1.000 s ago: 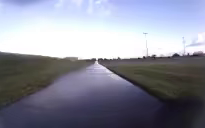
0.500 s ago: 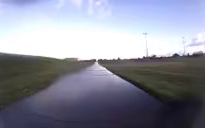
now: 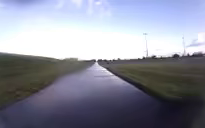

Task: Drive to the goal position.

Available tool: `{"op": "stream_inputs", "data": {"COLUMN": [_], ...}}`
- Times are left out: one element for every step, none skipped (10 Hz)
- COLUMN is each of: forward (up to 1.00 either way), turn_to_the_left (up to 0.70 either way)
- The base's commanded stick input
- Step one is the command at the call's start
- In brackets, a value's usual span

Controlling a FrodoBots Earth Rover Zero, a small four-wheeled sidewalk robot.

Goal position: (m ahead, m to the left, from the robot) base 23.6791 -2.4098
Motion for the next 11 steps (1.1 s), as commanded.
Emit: {"op": "stream_inputs", "data": {"forward": [0.45, 0.45, 0.45, 0.45, 0.45, 0.45, 0.45, 0.45, 0.45, 0.45, 0.45], "turn_to_the_left": [0.0, 0.0, 0.0, 0.0, 0.0, 0.0, 0.0, 0.0, 0.0, 0.0, 0.0]}}
